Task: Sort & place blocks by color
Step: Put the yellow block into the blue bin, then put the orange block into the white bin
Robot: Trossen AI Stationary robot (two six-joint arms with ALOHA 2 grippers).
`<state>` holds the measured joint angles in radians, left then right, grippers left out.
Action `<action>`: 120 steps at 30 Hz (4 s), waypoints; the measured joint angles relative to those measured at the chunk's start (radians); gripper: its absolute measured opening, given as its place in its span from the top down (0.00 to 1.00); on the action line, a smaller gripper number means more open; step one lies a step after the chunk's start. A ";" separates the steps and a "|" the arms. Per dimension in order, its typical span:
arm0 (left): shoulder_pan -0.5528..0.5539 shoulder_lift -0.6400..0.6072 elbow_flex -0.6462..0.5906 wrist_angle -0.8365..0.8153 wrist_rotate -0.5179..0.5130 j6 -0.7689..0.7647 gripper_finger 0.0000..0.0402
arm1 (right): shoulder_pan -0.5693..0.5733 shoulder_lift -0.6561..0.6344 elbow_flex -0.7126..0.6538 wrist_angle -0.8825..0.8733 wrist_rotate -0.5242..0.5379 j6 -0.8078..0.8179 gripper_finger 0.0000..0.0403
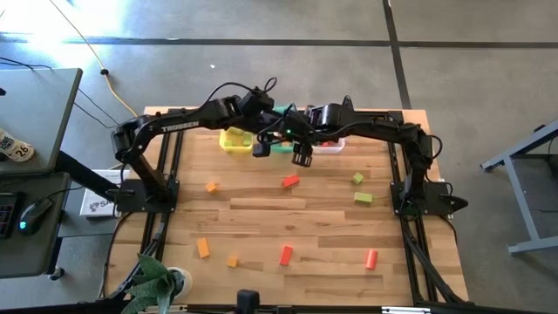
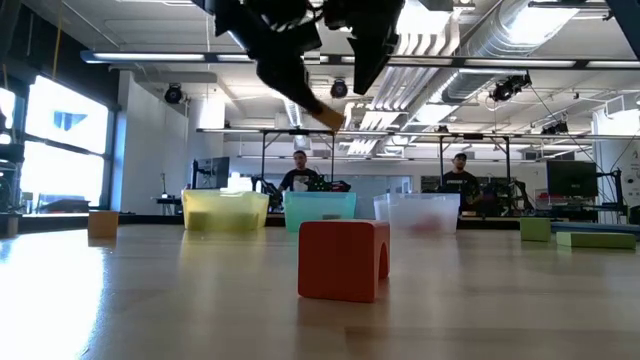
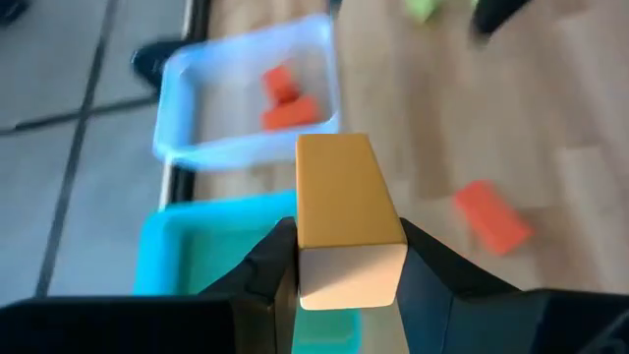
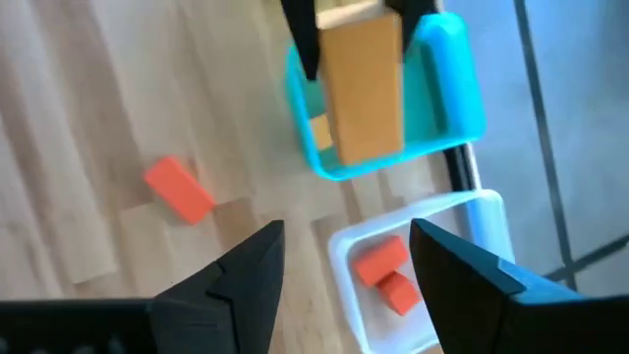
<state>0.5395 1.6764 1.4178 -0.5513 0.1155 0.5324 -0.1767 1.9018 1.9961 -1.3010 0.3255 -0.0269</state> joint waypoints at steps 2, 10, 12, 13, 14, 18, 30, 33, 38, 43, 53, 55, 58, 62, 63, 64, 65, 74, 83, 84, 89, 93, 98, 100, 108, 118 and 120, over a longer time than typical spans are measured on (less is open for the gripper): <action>0.011 0.024 0.000 0.008 -0.053 -0.008 0.74 | -0.014 0.000 0.000 -0.001 0.015 0.000 0.49; 0.069 0.163 -0.001 0.064 -0.111 -0.087 0.74 | -0.084 -0.002 0.000 0.000 -0.004 0.001 0.49; 0.083 0.193 -0.001 0.069 -0.108 -0.109 0.74 | -0.106 -0.003 0.000 0.000 -0.035 0.000 0.49; 0.090 0.203 -0.002 0.069 -0.108 -0.119 0.74 | -0.117 -0.003 0.000 -0.001 -0.058 0.000 0.49; 0.094 0.210 -0.002 0.072 -0.109 -0.128 0.74 | -0.128 -0.003 0.000 0.000 -0.078 0.000 0.49; 0.112 0.230 -0.002 0.080 -0.109 -0.157 0.70 | -0.169 -0.004 0.000 0.000 -0.150 0.000 0.49; 0.114 0.240 -0.002 0.086 -0.234 -0.166 0.55 | -0.251 -0.004 0.000 -0.003 -0.368 0.039 0.49; 0.114 0.234 -0.002 0.075 -0.260 -0.198 0.53 | -0.258 -0.004 0.000 -0.003 -0.435 0.042 0.49; 0.111 0.178 -0.002 0.046 -0.309 -0.208 0.52 | -0.249 -0.004 0.000 -0.003 -0.478 -0.091 0.49; 0.114 0.083 -0.002 0.046 -0.311 -0.208 0.52 | -0.226 0.003 -0.017 0.001 -0.536 -0.151 0.49; 0.110 -0.134 -0.002 0.032 -0.309 -0.218 0.52 | -0.163 0.006 -0.193 0.097 -0.547 -0.187 0.49; 0.105 -0.175 -0.002 0.020 -0.307 -0.241 0.52 | -0.147 0.006 -0.240 0.149 -0.538 -0.212 0.49; 0.094 -0.232 -0.002 -0.006 -0.302 -0.280 0.52 | -0.126 0.006 -0.307 0.232 -0.535 -0.250 0.49; 0.076 -0.295 -0.002 -0.065 -0.298 -0.324 0.52 | -0.100 0.006 -0.392 0.326 -0.531 -0.322 0.49; 0.071 -0.309 -0.002 -0.080 -0.298 -0.332 0.52 | -0.094 0.006 -0.411 0.352 -0.527 -0.337 0.49; 0.065 -0.323 -0.002 -0.094 -0.299 -0.339 0.52 | -0.087 0.006 -0.431 0.377 -0.518 -0.349 0.49; 0.059 -0.335 -0.002 -0.108 -0.298 -0.345 0.52 | -0.081 0.006 -0.451 0.400 -0.507 -0.357 0.49; 0.022 -0.375 -0.002 -0.193 -0.296 -0.350 0.52 | -0.039 0.006 -0.601 0.669 -0.447 -0.419 0.49; 0.021 -0.374 -0.002 -0.216 -0.298 -0.395 0.52 | -0.031 0.006 -0.686 0.749 -0.502 -0.419 0.49; 0.021 -0.374 -0.002 -0.216 -0.298 -0.399 0.52 | -0.031 0.006 -0.694 0.747 -0.502 -0.419 0.49; 0.021 -0.374 -0.002 -0.212 -0.300 -0.404 0.52 | -0.031 0.006 -0.744 0.793 -0.501 -0.419 0.49; 0.021 -0.374 -0.002 -0.193 -0.300 -0.442 0.52 | -0.031 0.006 -0.795 0.867 -0.490 -0.419 0.49; 0.021 -0.373 -0.002 -0.183 -0.307 -0.492 0.52 | -0.031 0.008 -0.836 0.915 -0.448 -0.419 0.49; 0.021 -0.373 -0.002 -0.183 -0.307 -0.504 0.52 | -0.033 0.011 -0.852 0.928 -0.438 -0.419 0.49; 0.021 -0.373 -0.002 -0.183 -0.307 -0.561 0.52 | -0.037 0.018 -0.867 0.981 -0.446 -0.392 0.53; 0.021 -0.373 -0.002 -0.184 -0.307 -0.594 0.52 | -0.041 0.018 -0.867 0.985 -0.447 -0.301 0.91; 0.021 -0.373 -0.002 -0.184 -0.308 -0.607 0.52 | -0.048 0.015 -0.867 0.980 -0.446 -0.288 0.93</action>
<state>0.5602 1.3033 1.4155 -0.7357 -0.1921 -0.0750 -0.2246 1.9164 1.1294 -0.3209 -0.1204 -0.3148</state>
